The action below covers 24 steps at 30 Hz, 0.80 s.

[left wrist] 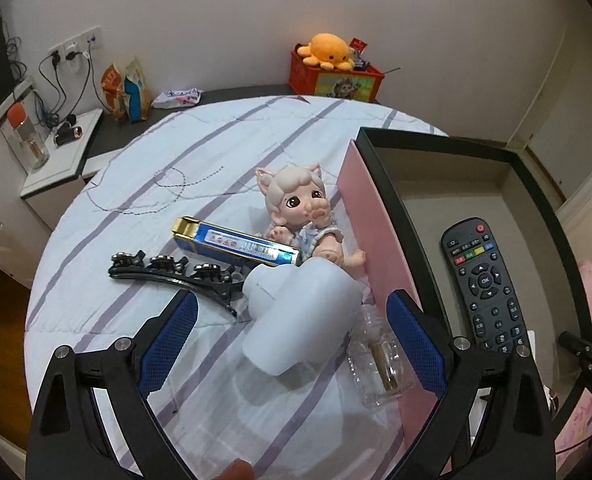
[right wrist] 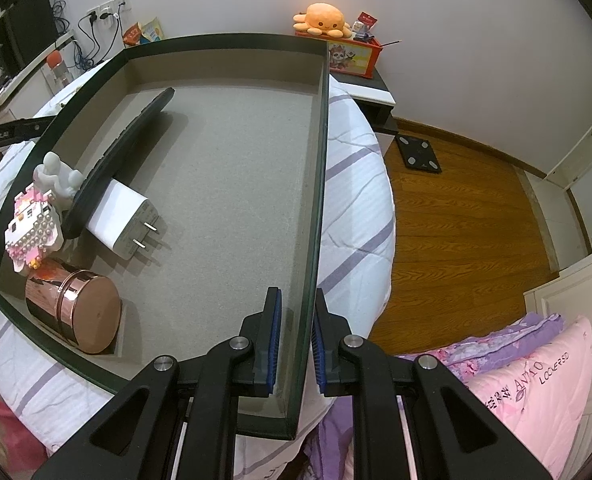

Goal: Organize rigid objects
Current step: 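Move the left gripper to the white cup-shaped object and grasp it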

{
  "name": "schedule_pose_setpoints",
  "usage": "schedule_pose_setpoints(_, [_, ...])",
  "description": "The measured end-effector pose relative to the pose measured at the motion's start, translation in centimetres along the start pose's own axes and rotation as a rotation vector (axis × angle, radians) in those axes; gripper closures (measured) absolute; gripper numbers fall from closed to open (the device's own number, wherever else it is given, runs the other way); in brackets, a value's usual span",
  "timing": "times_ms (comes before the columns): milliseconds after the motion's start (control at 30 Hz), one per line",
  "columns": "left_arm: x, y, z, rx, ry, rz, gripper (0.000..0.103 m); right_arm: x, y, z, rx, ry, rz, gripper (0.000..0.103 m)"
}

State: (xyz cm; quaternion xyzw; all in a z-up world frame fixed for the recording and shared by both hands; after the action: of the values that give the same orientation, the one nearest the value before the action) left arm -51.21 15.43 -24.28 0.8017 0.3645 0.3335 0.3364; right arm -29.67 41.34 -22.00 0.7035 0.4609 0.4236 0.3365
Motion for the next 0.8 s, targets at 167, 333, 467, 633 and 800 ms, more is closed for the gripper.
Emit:
schedule_pose_setpoints(167, [-0.2, -1.0, 0.0, -0.018, 0.01, -0.023, 0.006, 0.1, 0.0, 0.0, 0.001, 0.001, -0.001, 0.088])
schedule_pose_setpoints(333, [-0.6, -1.2, 0.1, -0.023, 0.023, -0.025, 0.003, 0.2, 0.0, 0.0, 0.0, 0.001, 0.0, 0.088])
schedule_pose_setpoints(467, [-1.1, -1.0, 0.2, -0.019, 0.026, -0.044, 0.005, 0.2, 0.0, 0.0, 0.0, 0.002, 0.002, 0.088])
schedule_pose_setpoints(633, [-1.3, -0.5, 0.8, -0.014, 0.023, -0.026, 0.012, 0.1, -0.1, -0.2, -0.002, 0.004, 0.004, 0.088])
schedule_pose_setpoints(800, [-1.5, 0.6, 1.9, -0.021, 0.006, -0.016, 0.024, 0.0, -0.1, -0.2, -0.004, 0.006, 0.007, 0.088])
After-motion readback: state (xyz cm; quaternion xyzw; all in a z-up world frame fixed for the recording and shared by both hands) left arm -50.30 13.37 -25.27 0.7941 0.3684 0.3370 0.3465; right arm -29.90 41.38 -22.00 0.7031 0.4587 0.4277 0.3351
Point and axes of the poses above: each gripper's, at about its wrist camera, not at the fingertips, and y roughly against the way its jaws point, x to its right, z to its underside, the point moved 4 cm from there along -y, roughly the way its jaws point, and after that the axes turned 12 degrees about z, right-handed, at the moved point
